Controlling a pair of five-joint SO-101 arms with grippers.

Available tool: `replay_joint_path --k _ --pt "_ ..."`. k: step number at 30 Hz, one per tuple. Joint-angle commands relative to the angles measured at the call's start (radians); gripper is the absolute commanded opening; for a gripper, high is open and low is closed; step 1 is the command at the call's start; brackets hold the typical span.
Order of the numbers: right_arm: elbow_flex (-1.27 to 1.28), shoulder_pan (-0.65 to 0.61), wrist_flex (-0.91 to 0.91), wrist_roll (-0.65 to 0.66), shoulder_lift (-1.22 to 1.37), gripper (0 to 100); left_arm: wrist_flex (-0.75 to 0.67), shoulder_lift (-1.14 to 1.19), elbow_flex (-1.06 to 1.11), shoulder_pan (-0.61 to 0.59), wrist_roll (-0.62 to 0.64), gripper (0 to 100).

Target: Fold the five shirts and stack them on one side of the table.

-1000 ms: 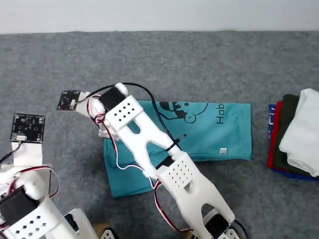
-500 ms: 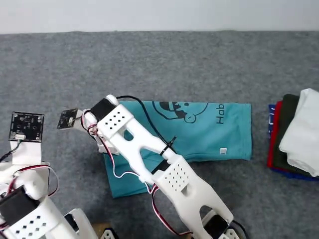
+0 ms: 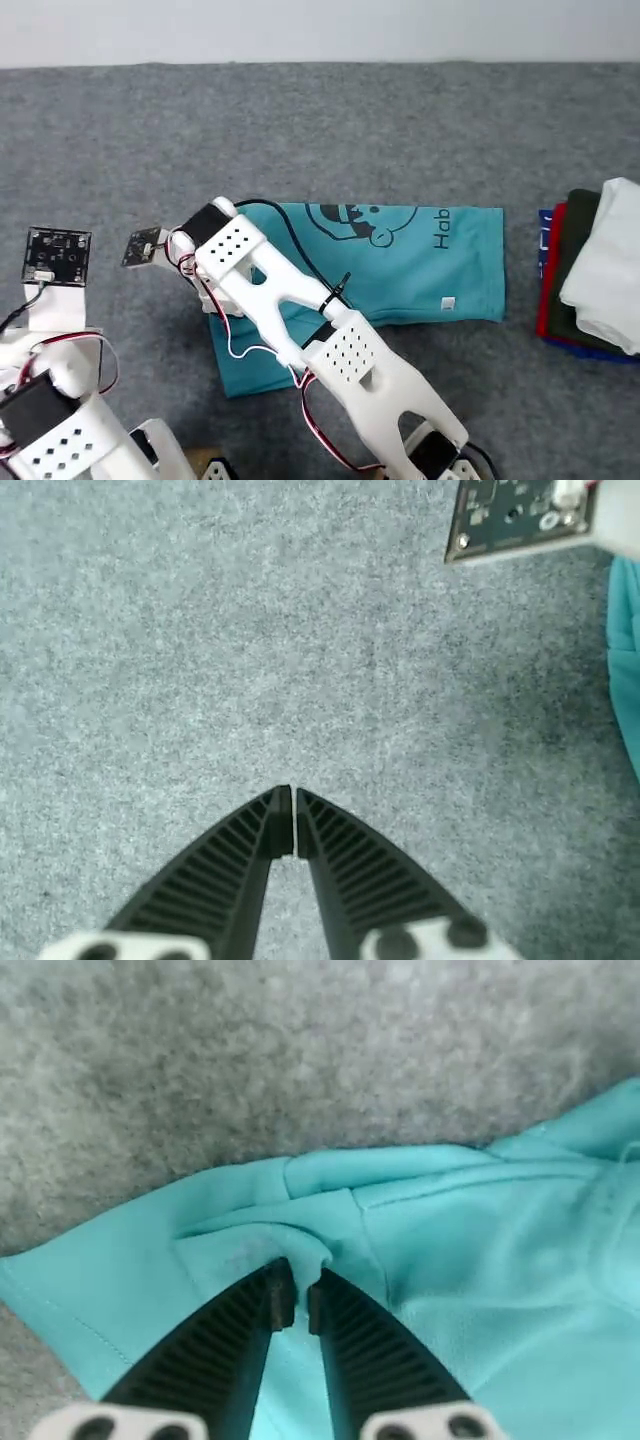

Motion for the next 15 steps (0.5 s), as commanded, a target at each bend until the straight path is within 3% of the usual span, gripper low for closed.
replay_joint_path --k 1,15 --pt "-0.118 0.035 0.042 -0.006 -0.038 1.0 -0.025 -0.005 -0.007 0.000 -0.003 1" --pt "-0.133 0.134 0.033 -0.008 -0.211 1.0 -0.025 -0.005 -0.008 0.000 -0.003 1"
